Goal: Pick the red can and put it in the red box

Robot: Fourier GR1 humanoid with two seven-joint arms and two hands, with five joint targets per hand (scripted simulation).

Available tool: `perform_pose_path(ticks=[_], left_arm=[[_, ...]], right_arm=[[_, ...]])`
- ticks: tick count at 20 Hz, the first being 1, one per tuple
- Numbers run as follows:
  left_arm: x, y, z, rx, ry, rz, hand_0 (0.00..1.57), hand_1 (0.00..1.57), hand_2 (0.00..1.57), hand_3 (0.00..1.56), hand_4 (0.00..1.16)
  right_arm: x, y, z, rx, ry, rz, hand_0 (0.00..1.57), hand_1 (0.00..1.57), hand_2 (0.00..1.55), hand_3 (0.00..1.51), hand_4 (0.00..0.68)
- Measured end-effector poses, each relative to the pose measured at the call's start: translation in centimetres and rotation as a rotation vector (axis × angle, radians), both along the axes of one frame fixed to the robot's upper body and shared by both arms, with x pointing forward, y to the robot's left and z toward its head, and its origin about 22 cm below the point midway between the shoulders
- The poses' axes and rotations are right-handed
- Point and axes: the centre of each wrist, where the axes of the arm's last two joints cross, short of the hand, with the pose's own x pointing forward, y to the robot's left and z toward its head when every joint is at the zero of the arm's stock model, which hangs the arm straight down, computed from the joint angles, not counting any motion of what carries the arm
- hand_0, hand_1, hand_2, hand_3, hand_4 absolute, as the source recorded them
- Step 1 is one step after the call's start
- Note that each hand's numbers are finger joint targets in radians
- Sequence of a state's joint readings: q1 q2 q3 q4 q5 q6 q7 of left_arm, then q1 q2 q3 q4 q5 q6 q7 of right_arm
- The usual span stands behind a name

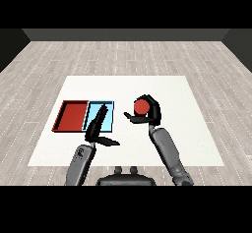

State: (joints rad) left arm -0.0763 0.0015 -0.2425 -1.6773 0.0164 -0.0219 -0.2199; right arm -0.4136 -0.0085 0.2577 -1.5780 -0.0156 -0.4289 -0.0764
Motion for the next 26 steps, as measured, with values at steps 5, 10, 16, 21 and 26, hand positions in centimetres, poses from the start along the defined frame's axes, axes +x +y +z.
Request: perform_pose_path(ticks=[5, 10, 16, 21, 26], left_arm=[[0.2, -2.1, 0.7, -0.008, 0.029, -0.055, 0.0, 0.0, 0.0, 0.0, 0.0], [1.0, -3.7, 0.5, -0.001, 0.064, -0.083, 0.0, 0.0, 0.0, 0.0, 0.0], [1.7, -6.0, -1.1, 0.004, 0.124, -0.118, 0.0, 0.0, 0.0, 0.0, 0.0], [1.9, -7.6, -2.3, -0.003, 0.173, -0.14, 0.0, 0.0, 0.0, 0.0, 0.0], [2.3, -8.3, -2.2, -0.026, 0.196, -0.159, 0.0, 0.0, 0.0, 0.0, 0.0]], right_arm=[[-0.7, 0.8, 0.0, 0.005, -0.034, 0.002, 1.57, 1.57, 1.48, 1.42, 0.633], [-0.6, 1.2, 0.9, 0.008, -0.054, 0.011, 1.57, 1.57, 1.48, 1.43, 0.65], [-1.1, 1.7, 0.2, -0.005, -0.066, 0.025, 1.57, 1.57, 1.48, 1.41, 0.648], [-1.1, 1.9, 0.3, -0.004, -0.064, 0.045, 1.57, 1.57, 1.48, 1.42, 0.65], [-1.3, 1.9, -0.3, -0.001, -0.076, 0.076, 1.57, 1.57, 1.47, 1.41, 0.629]])
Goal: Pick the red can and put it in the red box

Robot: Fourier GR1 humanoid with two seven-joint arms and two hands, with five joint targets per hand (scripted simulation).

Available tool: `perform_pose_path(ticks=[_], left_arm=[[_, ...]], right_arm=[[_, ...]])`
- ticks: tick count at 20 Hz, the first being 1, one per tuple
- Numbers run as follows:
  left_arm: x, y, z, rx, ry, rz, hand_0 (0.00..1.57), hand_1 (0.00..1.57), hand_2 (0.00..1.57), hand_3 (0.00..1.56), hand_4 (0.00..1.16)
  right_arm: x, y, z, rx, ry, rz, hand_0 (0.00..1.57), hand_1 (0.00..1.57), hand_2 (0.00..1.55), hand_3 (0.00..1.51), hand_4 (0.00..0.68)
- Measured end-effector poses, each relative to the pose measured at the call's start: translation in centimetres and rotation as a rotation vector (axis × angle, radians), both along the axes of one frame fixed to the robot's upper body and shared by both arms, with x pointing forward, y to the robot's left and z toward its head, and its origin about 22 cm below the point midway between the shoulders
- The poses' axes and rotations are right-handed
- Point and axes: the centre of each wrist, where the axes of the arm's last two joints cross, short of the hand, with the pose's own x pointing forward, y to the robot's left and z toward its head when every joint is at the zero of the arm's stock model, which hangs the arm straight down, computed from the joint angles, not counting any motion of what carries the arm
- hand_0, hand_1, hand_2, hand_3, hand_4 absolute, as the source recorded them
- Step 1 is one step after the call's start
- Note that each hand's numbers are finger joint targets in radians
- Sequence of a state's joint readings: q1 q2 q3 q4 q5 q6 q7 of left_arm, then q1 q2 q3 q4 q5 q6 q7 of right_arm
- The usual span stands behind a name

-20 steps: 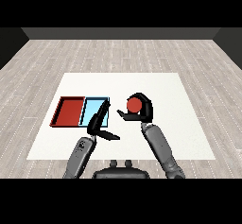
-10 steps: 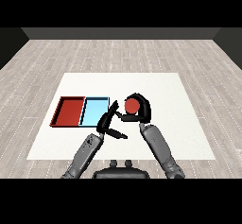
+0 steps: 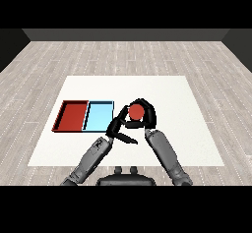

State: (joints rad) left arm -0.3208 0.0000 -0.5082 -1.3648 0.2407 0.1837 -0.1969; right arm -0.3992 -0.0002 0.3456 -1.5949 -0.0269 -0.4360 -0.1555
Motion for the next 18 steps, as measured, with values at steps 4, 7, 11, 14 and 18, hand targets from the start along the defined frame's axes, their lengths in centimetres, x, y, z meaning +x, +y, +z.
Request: perform_pose_path(ticks=[4, 7, 11, 14, 18], left_arm=[[-0.1, -0.4, -0.6, -0.003, 0.017, -0.004, 0.0, 0.0, 0.0, 0.0, 0.0], [0.2, -0.4, -0.2, 0.009, 0.032, -0.004, 0.0, 0.0, 0.0, 0.0, 0.0], [0.6, -0.4, -0.4, -0.012, 0.012, -0.014, 0.0, 0.0, 0.0, 0.0, 0.0], [0.5, -0.1, -0.4, -0.012, 0.005, -0.016, 0.0, 0.0, 0.0, 0.0, 0.0], [0.7, -0.1, -0.5, 0.0, -0.001, -0.004, 0.0, 0.0, 0.0, 0.0, 0.0]], right_arm=[[-0.5, 1.3, 0.3, -0.002, -0.01, 0.013, 1.57, 1.57, 1.48, 1.41, 0.637], [-0.3, 1.6, 0.2, 0.0, -0.019, 0.018, 1.57, 1.57, 1.48, 1.41, 0.623], [-0.9, 2.0, 0.9, -0.003, -0.027, 0.024, 1.57, 1.57, 1.48, 1.41, 0.657], [-1.1, 2.4, 1.2, -0.006, -0.027, 0.03, 1.57, 1.57, 1.48, 1.41, 0.65], [-1.2, 2.9, 1.2, -0.002, -0.029, 0.038, 1.57, 1.57, 1.49, 1.4, 0.652]])
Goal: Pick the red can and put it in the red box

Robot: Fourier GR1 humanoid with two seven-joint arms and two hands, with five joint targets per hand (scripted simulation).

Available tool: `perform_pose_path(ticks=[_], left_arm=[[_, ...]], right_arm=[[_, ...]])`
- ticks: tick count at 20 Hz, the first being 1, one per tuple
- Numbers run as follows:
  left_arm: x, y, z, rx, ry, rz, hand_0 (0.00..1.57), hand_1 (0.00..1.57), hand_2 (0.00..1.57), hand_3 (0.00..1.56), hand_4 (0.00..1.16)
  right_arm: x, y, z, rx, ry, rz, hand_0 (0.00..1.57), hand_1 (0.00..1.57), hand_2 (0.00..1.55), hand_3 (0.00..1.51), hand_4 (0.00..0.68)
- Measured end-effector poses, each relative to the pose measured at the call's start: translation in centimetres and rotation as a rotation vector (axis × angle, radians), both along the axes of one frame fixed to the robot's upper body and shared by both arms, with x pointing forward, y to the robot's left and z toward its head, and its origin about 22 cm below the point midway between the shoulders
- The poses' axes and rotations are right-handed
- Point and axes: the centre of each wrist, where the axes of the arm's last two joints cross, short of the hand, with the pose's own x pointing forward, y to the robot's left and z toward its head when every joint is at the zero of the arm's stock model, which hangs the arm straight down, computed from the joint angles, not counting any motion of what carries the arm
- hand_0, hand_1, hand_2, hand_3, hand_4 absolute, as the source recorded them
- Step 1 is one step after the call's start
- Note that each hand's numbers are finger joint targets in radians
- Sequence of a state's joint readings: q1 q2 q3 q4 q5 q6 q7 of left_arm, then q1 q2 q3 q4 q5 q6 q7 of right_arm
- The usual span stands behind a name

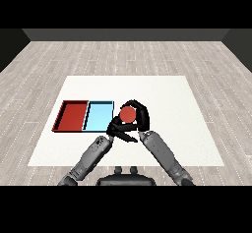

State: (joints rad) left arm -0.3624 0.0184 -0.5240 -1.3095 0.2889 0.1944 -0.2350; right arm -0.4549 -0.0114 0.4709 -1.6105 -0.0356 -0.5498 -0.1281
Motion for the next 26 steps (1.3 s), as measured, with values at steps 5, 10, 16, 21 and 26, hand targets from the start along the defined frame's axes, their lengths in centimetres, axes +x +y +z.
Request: perform_pose_path(ticks=[5, 10, 16, 21, 26], left_arm=[[-0.1, -0.3, 0.1, -0.018, 0.016, 0.097, 1.57, 1.57, 1.57, 1.5, 1.14], [0.1, -0.4, 0.5, -0.018, 0.048, 0.24, 1.57, 1.57, 1.57, 1.51, 1.12], [0.3, 0.1, 0.2, -0.001, 0.064, 0.289, 1.57, 1.57, 1.57, 1.5, 1.12], [0.5, -0.5, 0.4, -0.007, 0.067, 0.311, 1.57, 1.57, 1.57, 1.49, 1.13], [0.5, -0.1, 0.6, 0.001, 0.051, 0.315, 1.57, 1.57, 1.57, 1.5, 1.13]], right_arm=[[-0.3, 0.6, -0.4, 0.012, -0.009, 0.014, 1.57, 1.57, 1.47, 1.4, 0.63], [-0.5, 0.8, -0.7, 0.022, -0.006, 0.022, 1.57, 1.57, 1.47, 1.4, 0.622], [-0.5, 0.9, -0.8, 0.029, 0.01, 0.029, 1.57, 1.57, 1.47, 1.4, 0.63], [-0.4, 0.7, -0.4, 0.035, 0.01, 0.027, 1.57, 1.57, 1.46, 1.39, 0.63], [-0.1, 0.9, 0.0, 0.01, 0.029, 0.033, 0.0, 0.0, 0.0, 0.0, 0.0]])
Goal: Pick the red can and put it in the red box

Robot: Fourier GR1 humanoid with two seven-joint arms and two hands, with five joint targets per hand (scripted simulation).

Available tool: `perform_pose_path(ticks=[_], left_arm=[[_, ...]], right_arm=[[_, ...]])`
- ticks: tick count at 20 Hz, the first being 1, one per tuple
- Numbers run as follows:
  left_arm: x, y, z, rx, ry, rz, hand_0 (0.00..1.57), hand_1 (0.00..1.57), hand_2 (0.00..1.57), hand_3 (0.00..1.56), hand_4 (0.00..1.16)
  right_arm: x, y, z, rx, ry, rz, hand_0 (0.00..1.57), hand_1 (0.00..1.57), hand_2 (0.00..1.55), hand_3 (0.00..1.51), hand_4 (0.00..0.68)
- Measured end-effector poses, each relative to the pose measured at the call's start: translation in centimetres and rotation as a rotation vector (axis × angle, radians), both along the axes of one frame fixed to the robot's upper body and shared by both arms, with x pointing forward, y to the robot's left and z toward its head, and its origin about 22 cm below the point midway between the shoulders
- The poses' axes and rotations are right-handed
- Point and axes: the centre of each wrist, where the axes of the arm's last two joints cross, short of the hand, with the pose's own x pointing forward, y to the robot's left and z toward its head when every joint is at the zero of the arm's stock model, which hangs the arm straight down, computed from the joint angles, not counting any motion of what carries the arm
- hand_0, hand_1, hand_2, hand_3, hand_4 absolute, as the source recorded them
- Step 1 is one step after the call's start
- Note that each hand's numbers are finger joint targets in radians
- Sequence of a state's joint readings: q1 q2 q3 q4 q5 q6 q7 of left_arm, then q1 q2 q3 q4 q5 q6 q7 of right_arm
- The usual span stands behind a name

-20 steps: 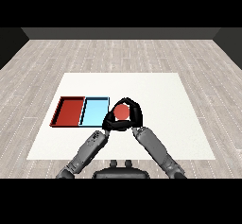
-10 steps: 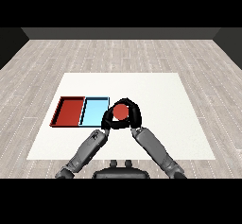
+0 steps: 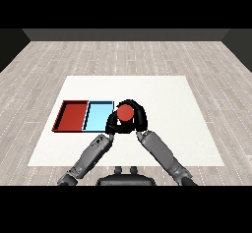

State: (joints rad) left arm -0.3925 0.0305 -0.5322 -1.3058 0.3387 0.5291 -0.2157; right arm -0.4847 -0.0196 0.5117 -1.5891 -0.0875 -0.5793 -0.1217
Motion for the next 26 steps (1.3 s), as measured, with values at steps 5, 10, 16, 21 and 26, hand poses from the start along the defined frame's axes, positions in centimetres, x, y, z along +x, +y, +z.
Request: perform_pose_path(ticks=[5, 10, 16, 21, 26], left_arm=[[0.0, -0.1, -0.2, 0.003, 0.002, 0.0, 1.57, 1.57, 1.57, 1.5, 1.13], [0.0, -0.5, -0.1, -0.002, -0.028, -0.009, 1.57, 1.57, 1.57, 1.5, 1.13], [0.0, -0.6, -0.6, -0.006, -0.039, -0.019, 1.57, 1.57, 1.57, 1.5, 1.14], [0.0, -0.7, 0.1, -0.001, -0.042, -0.015, 1.57, 1.57, 1.57, 1.48, 1.14], [-0.3, -0.5, 0.6, 0.01, -0.057, -0.001, 1.57, 1.57, 1.57, 1.47, 1.13]], right_arm=[[0.0, -0.2, -0.4, -0.074, 0.023, 0.008, 0.0, 0.0, 0.0, 0.0, 0.0], [-0.1, -0.1, -0.4, -0.092, 0.025, -0.017, 0.0, 0.0, 0.0, 0.0, 0.0], [-0.1, -1.2, 0.1, -0.063, 0.028, -0.046, 0.0, 0.0, 0.0, 0.0, 0.0], [0.7, -1.7, -0.2, -0.062, 0.017, -0.065, 0.0, 0.0, 0.0, 0.0, 0.0], [0.0, -4.1, 1.1, -0.004, 0.005, -0.085, 0.0, 0.0, 0.0, 0.0, 0.0]])
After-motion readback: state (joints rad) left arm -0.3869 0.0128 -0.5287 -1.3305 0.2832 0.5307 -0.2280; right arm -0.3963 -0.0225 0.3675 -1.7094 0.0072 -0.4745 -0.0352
